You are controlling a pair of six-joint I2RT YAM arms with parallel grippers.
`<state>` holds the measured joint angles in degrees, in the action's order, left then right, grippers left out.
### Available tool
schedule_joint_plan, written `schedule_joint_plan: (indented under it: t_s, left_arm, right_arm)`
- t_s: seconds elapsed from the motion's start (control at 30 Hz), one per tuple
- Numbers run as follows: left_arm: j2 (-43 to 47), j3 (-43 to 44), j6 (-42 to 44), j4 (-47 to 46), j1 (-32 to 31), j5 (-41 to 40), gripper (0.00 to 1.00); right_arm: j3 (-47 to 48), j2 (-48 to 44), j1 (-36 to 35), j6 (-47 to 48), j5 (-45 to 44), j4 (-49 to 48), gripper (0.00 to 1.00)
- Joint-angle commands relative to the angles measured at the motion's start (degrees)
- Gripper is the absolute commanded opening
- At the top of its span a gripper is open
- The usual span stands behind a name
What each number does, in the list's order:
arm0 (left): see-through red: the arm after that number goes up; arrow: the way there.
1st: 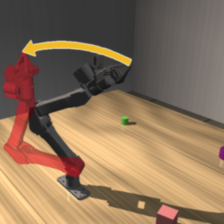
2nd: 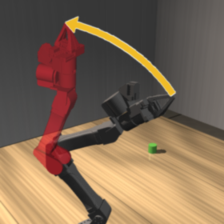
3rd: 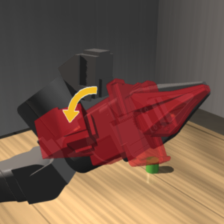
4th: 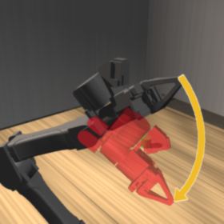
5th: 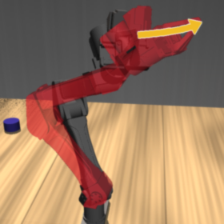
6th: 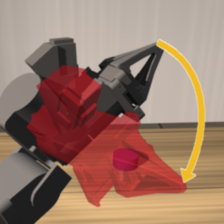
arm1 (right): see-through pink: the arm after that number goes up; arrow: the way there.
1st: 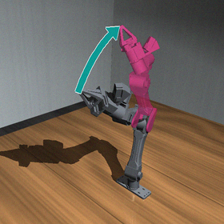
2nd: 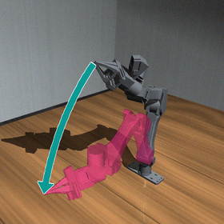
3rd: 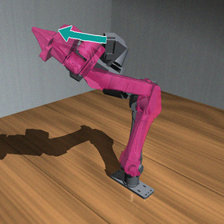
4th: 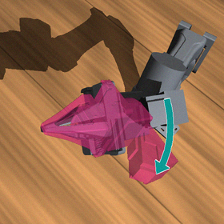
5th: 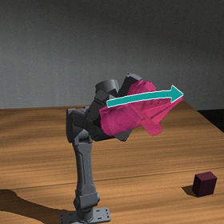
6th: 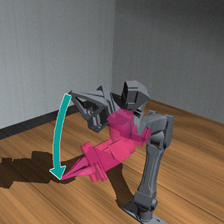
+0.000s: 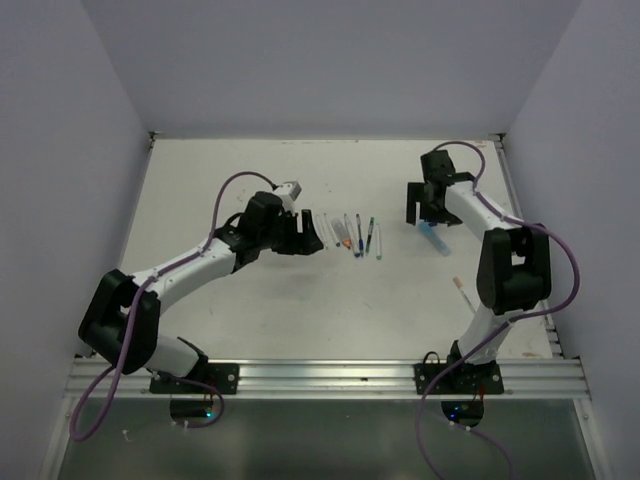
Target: Open the pen caps
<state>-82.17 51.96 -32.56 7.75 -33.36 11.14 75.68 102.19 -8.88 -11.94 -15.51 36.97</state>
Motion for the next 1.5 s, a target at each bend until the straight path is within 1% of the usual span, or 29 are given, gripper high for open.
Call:
schedule_joint_plan:
  t_s: [0.0, 0.13, 0.33, 0.5, 0.67, 0.7, 0.73, 0.77, 0.8, 0.87, 1.07, 1.23, 1.27, 1.33, 1.43, 1.47]
  left_arm:
    - [1.66, -1.95, -0.58, -4.23, -0.30, 3.53, 0.73]
    - [3.41, -3.01, -0.93, -4.58, -0.56, 4.33, 0.74]
    - [5.09, -4.41, -0.93, -4.50, -1.00, 4.51, 0.76]
    - [5.35, -5.47, -1.28, -4.41, -1.44, 4.51, 0.78]
    - [5.53, -5.65, -1.11, -4.23, -1.53, 3.81, 0.79]
    - [5.53, -5.73, -1.02, -4.23, -1.53, 3.63, 0.79]
    - [5.36, -5.73, -1.02, -4.23, -1.53, 3.63, 0.79]
    - [5.27, -5.82, -1.02, -4.23, -1.53, 3.63, 0.79]
    - [5.09, -5.74, -1.02, -4.15, -1.53, 3.46, 0.79]
    - [5.00, -5.73, -0.93, -4.06, -1.53, 3.28, 0.79]
    - [4.74, -5.91, -0.84, -3.80, -1.62, 2.93, 0.79]
    - [4.92, -6.17, -0.84, -3.35, -1.70, 2.40, 0.79]
    - [4.92, -6.17, -0.93, -3.18, -1.70, 2.14, 0.79]
    - [4.92, -6.26, -1.11, -2.92, -1.79, 1.96, 0.79]
    - [4.92, -6.17, -1.63, -2.83, -1.79, 2.22, 0.79]
    - [4.92, -6.00, -1.72, -2.48, -1.79, 2.05, 0.79]
  right_arm:
    - [0.17, -1.74, 1.41, 2.89, 2.06, 0.47, 0.92]
    - [-0.09, 0.37, 2.73, 2.63, 3.99, 0.12, 0.92]
    - [-3.52, 2.22, 4.31, 2.10, 6.19, -4.79, 0.91]
    - [-4.92, 4.41, 5.02, 1.84, 8.65, -6.47, 0.90]
    - [-6.07, 5.39, 5.02, 1.40, 9.36, -7.00, 0.88]
    - [-6.51, 5.47, 5.02, 1.22, 9.44, -6.91, 0.86]
    - [-6.77, 5.47, 5.02, 0.79, 9.97, -7.00, 0.82]
    - [-7.21, 5.47, 5.10, 0.52, 9.88, -7.17, 0.82]
    - [-8.08, 5.47, 4.93, 0.17, 10.14, -7.44, 0.77]
    - [-9.40, 5.30, 4.49, -0.27, 11.55, -8.14, 0.72]
    - [-12.31, 5.12, 1.95, -0.80, 9.62, -8.06, 0.64]
    - [-14.24, 2.84, 1.68, -2.64, 12.43, -9.46, 0.52]
    - [-14.51, 2.58, 1.59, -2.73, 12.78, -9.72, 0.47]
    - [-15.03, 2.22, 1.42, -3.17, 13.31, -10.07, 0.41]
    - [-15.21, 3.01, 1.06, -2.82, 13.40, -10.69, 0.22]
    - [-15.12, 3.27, 1.06, -2.82, 13.49, -10.78, 0.09]
